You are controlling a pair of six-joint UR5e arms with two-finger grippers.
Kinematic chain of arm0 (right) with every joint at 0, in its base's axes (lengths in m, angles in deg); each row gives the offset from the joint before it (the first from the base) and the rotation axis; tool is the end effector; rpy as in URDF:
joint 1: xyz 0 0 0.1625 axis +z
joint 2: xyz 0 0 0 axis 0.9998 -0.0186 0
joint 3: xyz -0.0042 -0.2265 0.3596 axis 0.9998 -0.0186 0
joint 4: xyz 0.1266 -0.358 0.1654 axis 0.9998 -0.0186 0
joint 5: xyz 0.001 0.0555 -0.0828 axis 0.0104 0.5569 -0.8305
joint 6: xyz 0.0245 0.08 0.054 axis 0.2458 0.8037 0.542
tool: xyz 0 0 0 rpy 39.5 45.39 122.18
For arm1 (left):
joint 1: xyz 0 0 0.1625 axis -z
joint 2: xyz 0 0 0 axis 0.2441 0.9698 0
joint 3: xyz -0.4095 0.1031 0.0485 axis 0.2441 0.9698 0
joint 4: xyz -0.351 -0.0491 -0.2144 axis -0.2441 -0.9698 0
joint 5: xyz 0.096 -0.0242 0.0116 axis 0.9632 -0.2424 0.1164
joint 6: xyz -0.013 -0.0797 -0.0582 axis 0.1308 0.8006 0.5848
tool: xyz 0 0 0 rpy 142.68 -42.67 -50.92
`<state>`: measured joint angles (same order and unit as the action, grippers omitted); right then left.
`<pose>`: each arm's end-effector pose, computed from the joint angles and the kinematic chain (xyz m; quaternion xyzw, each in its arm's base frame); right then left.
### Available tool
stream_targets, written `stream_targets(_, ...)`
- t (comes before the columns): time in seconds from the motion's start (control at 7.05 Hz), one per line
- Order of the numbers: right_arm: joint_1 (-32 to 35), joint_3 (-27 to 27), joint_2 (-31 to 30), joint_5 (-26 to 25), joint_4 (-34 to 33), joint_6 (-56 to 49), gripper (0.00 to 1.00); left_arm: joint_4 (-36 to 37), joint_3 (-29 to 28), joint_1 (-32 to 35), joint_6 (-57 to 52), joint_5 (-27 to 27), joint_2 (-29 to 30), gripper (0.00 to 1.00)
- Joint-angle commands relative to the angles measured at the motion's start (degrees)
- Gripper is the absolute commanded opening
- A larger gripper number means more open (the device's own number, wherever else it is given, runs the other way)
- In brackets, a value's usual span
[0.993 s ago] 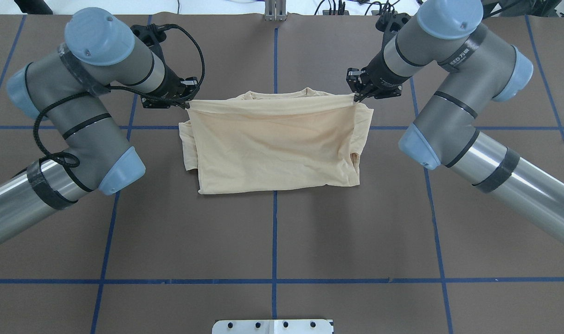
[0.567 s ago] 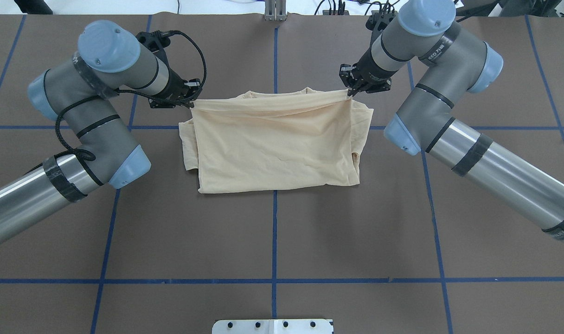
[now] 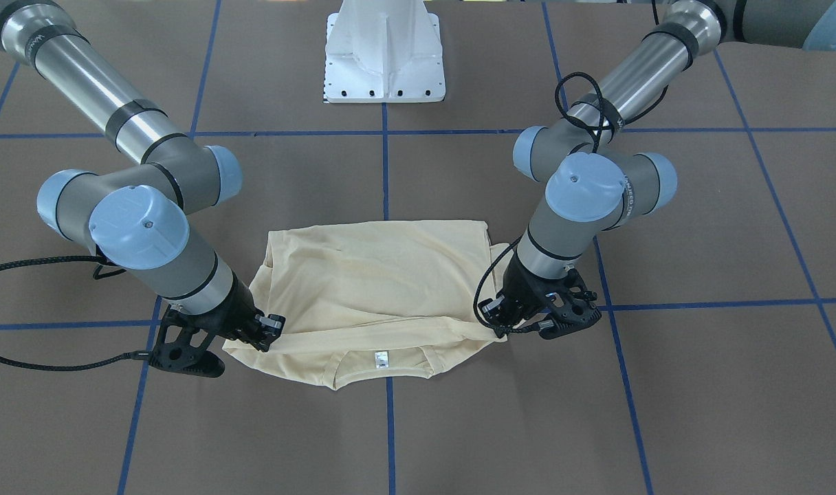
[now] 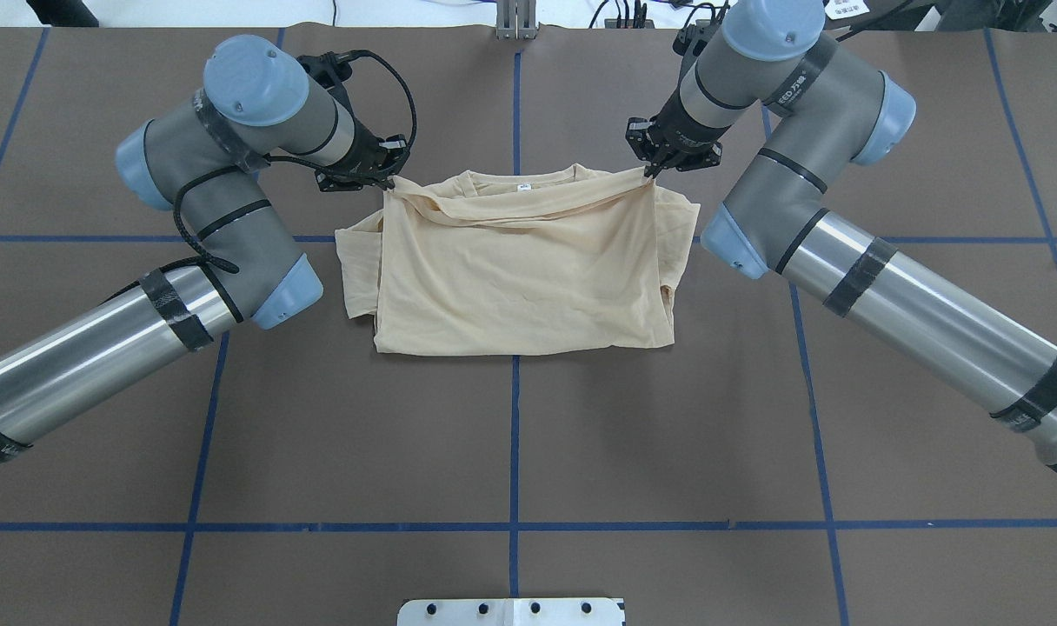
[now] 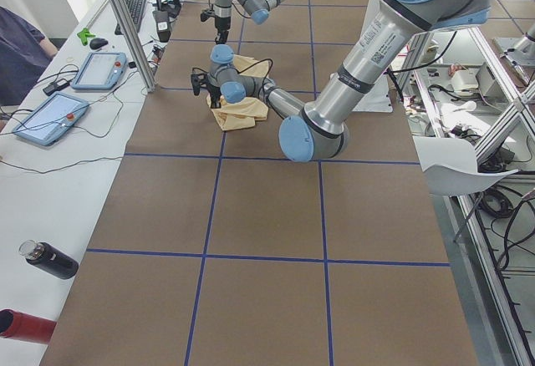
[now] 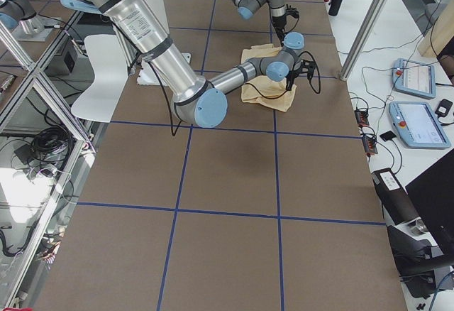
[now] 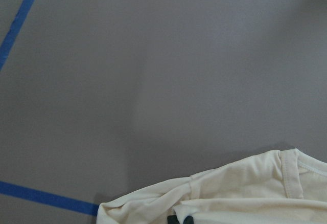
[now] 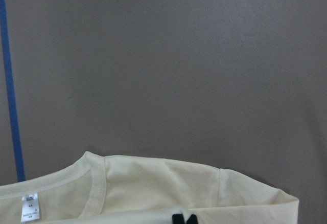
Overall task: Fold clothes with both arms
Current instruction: 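Lay the hem down at the collar and open both grippers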
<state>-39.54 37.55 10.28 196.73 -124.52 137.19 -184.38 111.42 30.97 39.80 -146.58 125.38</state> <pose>-0.4440 -0.6459 0.3089 0.0225 -0.4531 0.1281 0.8820 0.4788 -0.6199 0.2943 0.0623 0.4734 -0.1964 0.8564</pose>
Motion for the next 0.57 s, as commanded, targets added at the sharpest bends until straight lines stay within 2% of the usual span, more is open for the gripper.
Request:
stream_targets(0.0,0.3,-0.3,0.0,0.0,0.0,-0.1,0.00,0.1,-0.5,0.9,-0.7,0.1,-0.1,0.00)
stream_targets(0.43,0.3,-0.6,-0.4,-0.4,0.0,-0.1,0.00,0.7,-0.5,0.9,-0.7,2.7,-2.6,0.00)
